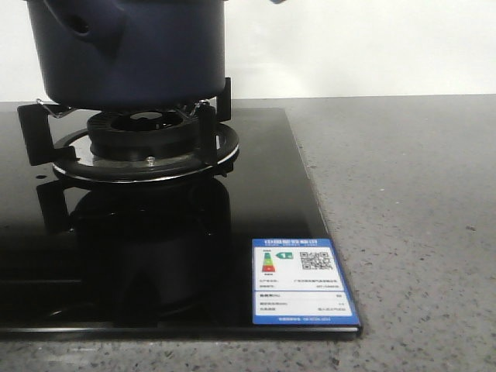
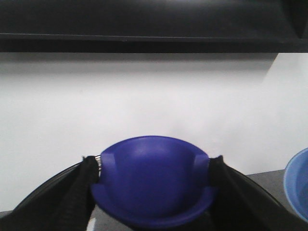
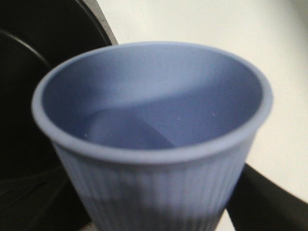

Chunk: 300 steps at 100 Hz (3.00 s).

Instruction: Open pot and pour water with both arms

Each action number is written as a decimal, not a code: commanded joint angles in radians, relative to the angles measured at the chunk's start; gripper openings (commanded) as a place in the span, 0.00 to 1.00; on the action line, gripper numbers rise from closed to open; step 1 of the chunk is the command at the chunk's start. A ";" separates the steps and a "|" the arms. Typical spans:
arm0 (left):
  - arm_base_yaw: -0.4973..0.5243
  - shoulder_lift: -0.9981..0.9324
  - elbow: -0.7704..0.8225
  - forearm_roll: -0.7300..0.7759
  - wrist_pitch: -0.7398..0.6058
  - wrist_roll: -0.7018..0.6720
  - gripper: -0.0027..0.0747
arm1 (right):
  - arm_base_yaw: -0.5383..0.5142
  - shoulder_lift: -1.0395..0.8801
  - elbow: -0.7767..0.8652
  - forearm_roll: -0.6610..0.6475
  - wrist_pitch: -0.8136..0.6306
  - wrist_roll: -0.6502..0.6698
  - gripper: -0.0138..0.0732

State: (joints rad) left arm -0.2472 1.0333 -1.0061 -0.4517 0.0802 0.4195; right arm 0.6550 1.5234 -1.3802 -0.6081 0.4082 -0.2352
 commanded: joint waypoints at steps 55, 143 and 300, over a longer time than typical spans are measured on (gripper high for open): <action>0.006 -0.026 -0.038 -0.004 -0.105 -0.003 0.56 | 0.020 0.010 -0.051 -0.421 -0.061 -0.010 0.61; 0.006 -0.026 -0.038 -0.004 -0.095 -0.003 0.56 | 0.020 0.020 -0.051 -0.902 -0.114 -0.010 0.61; 0.006 -0.026 -0.038 -0.004 -0.095 -0.003 0.56 | -0.011 -0.085 -0.045 -0.704 0.114 0.898 0.61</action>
State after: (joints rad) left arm -0.2472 1.0333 -1.0061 -0.4517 0.0827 0.4195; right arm 0.6658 1.5225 -1.3927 -1.4118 0.4846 0.5866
